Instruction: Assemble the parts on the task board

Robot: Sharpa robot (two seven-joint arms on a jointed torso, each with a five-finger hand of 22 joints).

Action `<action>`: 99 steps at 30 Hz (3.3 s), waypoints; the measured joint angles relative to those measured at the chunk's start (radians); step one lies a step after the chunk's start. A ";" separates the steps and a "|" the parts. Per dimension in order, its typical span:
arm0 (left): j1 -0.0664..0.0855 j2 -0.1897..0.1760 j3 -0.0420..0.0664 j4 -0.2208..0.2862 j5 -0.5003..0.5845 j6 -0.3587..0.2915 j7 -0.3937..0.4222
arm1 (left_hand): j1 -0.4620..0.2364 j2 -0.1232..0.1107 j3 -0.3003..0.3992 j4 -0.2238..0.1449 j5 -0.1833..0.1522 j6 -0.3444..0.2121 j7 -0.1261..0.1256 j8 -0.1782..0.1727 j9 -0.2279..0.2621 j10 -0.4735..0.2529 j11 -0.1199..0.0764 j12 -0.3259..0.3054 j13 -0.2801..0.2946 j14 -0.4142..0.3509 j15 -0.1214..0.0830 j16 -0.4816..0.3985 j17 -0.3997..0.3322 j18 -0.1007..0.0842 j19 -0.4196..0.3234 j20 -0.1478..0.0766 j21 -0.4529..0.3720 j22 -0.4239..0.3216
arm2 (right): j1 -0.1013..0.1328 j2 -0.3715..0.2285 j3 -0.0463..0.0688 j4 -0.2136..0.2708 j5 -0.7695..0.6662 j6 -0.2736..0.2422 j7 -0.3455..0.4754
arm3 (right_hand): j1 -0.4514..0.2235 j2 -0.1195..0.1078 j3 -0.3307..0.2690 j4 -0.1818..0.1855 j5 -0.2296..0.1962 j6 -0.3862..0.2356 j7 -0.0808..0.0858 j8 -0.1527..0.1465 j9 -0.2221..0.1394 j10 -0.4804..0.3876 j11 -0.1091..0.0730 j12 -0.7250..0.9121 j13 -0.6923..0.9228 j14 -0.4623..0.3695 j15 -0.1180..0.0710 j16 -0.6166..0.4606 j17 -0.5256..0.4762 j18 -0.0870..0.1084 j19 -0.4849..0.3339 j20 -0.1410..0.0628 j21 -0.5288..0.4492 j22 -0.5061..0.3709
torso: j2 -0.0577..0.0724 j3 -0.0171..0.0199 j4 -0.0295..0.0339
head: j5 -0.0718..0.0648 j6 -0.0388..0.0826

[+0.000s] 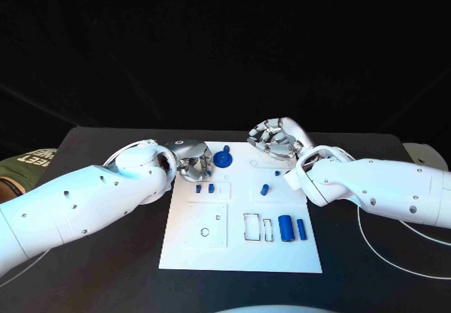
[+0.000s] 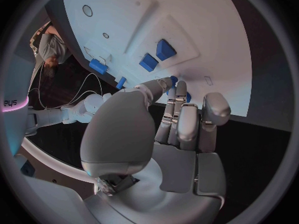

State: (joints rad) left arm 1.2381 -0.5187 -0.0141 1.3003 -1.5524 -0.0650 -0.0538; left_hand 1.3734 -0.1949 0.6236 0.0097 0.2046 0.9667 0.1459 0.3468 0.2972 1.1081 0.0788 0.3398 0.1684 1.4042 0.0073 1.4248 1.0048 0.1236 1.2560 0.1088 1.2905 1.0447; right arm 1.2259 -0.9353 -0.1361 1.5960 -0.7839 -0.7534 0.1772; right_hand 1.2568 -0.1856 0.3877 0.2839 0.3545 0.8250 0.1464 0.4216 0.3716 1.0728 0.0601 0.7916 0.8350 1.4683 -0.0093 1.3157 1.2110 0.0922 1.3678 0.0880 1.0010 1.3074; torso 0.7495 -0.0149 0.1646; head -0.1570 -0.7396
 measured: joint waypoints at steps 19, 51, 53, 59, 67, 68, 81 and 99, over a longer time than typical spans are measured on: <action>0.000 -0.001 -0.002 -0.002 0.006 0.006 0.001 | 0.000 0.000 0.000 0.000 0.000 -0.007 0.007 -0.012 -0.003 -0.004 0.004 -0.013 -0.002 0.000 0.000 0.000 -0.007 0.000 -0.007 0.000 -0.006 -0.011 | 0.000 0.000 0.000 -0.001 0.000 0.000 0.001 | 0.000 0.000 0.000 0.000 0.000 0.000 0.000 0.000 0.000 0.000 0.000 0.000 0.000 0.000 0.000 0.000 0.000 0.000 0.000 0.000 0.000 0.001 | 0.000 -0.0002 0.0000 | -0.001 -0.003; -0.001 0.005 -0.003 0.000 0.006 0.017 -0.021 | -0.010 -0.019 0.003 -0.003 0.000 -0.082 0.046 -0.096 -0.032 -0.029 0.036 -0.073 -0.009 -0.020 0.027 0.000 -0.032 0.000 -0.034 0.020 -0.033 -0.051 | 0.000 0.001 0.000 -0.002 0.001 0.000 0.001 | 0.000 0.000 0.000 0.000 0.000 0.000 0.000 0.000 0.000 0.000 0.000 -0.006 -0.012 0.000 0.000 0.000 0.000 0.000 0.000 0.000 -0.009 0.000 | 0.000 -0.0002 0.0004 | -0.002 -0.006; -0.001 0.004 -0.003 0.000 0.006 0.018 -0.023 | -0.010 -0.019 0.003 -0.003 0.000 -0.082 0.046 -0.096 -0.032 -0.029 0.036 -0.073 -0.009 -0.020 0.027 0.000 -0.032 0.000 -0.034 0.020 -0.033 -0.051 | 0.000 0.001 0.000 -0.002 0.001 0.000 0.001 | 0.000 0.000 0.000 0.000 0.000 0.000 0.000 0.000 0.000 0.000 0.000 -0.006 -0.012 0.000 0.000 0.000 0.000 0.000 0.000 0.000 -0.009 0.000 | 0.000 -0.0002 0.0004 | -0.002 -0.006; -0.001 0.003 -0.003 0.000 0.006 0.019 -0.027 | -0.010 -0.019 0.006 0.000 0.000 -0.076 0.045 -0.096 -0.032 -0.029 0.036 -0.077 -0.009 -0.020 0.027 0.000 -0.032 0.000 -0.034 0.020 -0.033 -0.051 | 0.000 0.001 0.000 -0.003 0.001 -0.001 0.001 | 0.000 0.000 0.000 0.000 0.000 0.000 0.000 0.000 0.000 0.000 0.000 -0.006 -0.012 0.000 0.000 0.000 0.000 0.000 0.000 0.000 -0.009 0.000 | 0.000 -0.0005 0.0004 | -0.002 -0.006; -0.001 0.002 -0.003 0.000 0.006 0.019 -0.029 | -0.010 -0.019 0.009 -0.003 0.000 -0.057 0.040 -0.096 -0.031 -0.029 0.036 -0.081 -0.009 -0.020 0.027 0.000 -0.030 0.000 -0.038 0.023 -0.038 -0.056 | 0.000 0.001 0.000 -0.003 0.001 -0.001 0.002 | 0.000 0.000 0.000 0.000 0.000 0.000 0.000 0.000 0.000 0.000 0.000 -0.006 -0.013 0.000 0.000 0.000 0.000 0.000 0.000 0.000 -0.009 0.000 | 0.000 -0.0008 0.0006 | -0.002 -0.005; -0.001 0.002 -0.003 0.000 0.006 0.019 -0.029 | -0.010 -0.019 0.008 -0.003 0.000 -0.057 0.040 -0.096 -0.031 -0.029 0.036 -0.081 -0.009 -0.020 0.027 0.000 -0.030 0.000 -0.038 0.023 -0.038 -0.056 | 0.000 0.001 0.000 -0.003 0.001 -0.001 0.002 | 0.000 0.000 0.000 0.000 0.000 0.000 0.000 0.000 0.000 0.000 0.000 -0.006 -0.013 0.000 0.000 0.000 0.000 0.000 0.000 0.000 -0.009 0.000 | 0.000 -0.0009 0.0007 | -0.003 -0.005; -0.001 -0.003 -0.003 -0.001 0.006 0.019 -0.032 | -0.013 -0.029 0.008 -0.003 0.000 -0.093 0.050 -0.133 -0.049 -0.065 0.050 -0.113 -0.012 -0.035 0.042 -0.006 -0.062 0.000 -0.062 0.029 -0.061 -0.089 | 0.000 -0.001 0.000 -0.003 0.002 -0.001 0.002 | 0.000 0.000 0.000 0.000 0.000 0.000 0.000 0.000 0.000 0.000 0.000 -0.006 -0.013 0.000 0.000 0.000 0.000 0.000 0.000 0.000 -0.009 0.000 | -0.001 -0.0004 0.0004 | -0.003 -0.004; 0.002 -0.103 0.001 0.026 0.014 -0.056 -0.012 | -0.010 -0.040 -0.015 0.004 0.000 -0.096 0.051 -0.153 -0.067 -0.143 0.059 -0.119 -0.030 -0.152 0.055 -0.081 -0.285 0.023 -0.179 0.043 -0.172 -0.253 | 0.000 -0.028 0.000 -0.030 -0.024 0.046 -0.032 | 0.061 -0.021 0.063 -0.046 -0.101 0.000 0.001 -0.003 -0.010 -0.026 0.003 -0.251 -0.220 0.000 0.000 -0.043 -0.017 0.000 0.017 0.001 -0.002 0.001 | -0.004 -0.0013 0.0006 | -0.008 0.011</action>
State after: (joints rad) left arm 1.2402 -0.6220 -0.0135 1.3262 -1.5387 -0.1205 -0.0659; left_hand 1.3635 -0.2351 0.6082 0.0138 0.2047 0.8705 0.1967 0.1940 0.2297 0.9651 0.1378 0.2210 0.1381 1.2523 0.0626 1.3436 0.7197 0.1469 1.0773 0.1517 1.1182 0.7915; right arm 1.2259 -0.9631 -0.1361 1.5662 -0.8078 -0.7070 0.1453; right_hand 1.3180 -0.2067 0.4504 0.2380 0.2535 0.8253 0.1477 0.4188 0.3620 1.0468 0.0628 0.5403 0.6152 1.4683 -0.0093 1.2729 1.1943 0.0924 1.3851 0.0888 0.9991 1.3081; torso 0.7454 -0.0162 0.1652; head -0.1652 -0.7288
